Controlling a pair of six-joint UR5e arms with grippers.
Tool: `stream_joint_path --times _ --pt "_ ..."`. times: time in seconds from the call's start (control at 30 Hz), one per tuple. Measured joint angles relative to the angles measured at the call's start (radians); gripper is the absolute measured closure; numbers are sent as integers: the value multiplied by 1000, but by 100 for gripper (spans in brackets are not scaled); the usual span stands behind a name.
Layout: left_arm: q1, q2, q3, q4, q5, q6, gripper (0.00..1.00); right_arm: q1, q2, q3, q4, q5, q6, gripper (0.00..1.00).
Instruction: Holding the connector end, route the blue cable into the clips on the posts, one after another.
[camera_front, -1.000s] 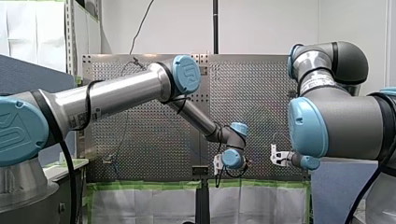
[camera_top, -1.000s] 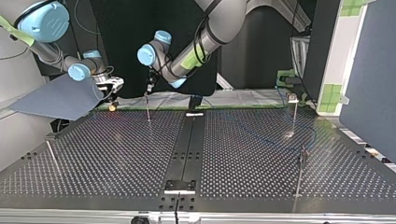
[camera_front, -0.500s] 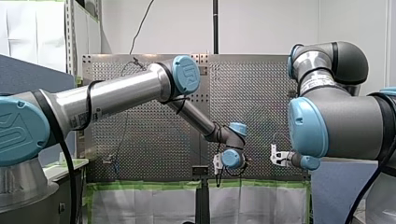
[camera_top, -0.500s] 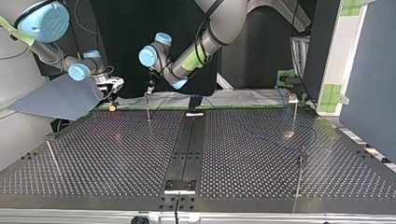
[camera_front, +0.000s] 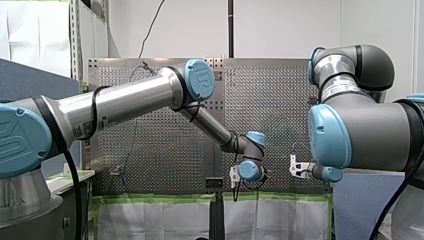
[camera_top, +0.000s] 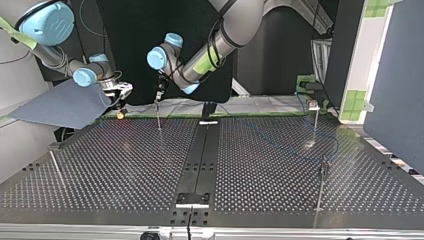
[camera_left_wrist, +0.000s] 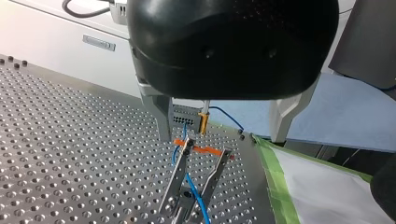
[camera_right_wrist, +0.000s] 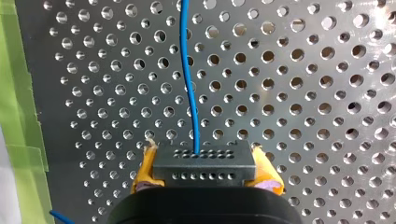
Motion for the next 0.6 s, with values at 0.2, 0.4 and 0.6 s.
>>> stream_joint_path --times 0.2,0.4,0.6 --pt "-2 0 0 0 0 -2 0 0 0 0 0 -1 0 100" --pt "-4 0 0 -7 -5 -13 0 0 0 0 0 -2 0 100" --pt "-15 2 -3 -44 -54 -17 0 0 0 0 0 -2 0 100"
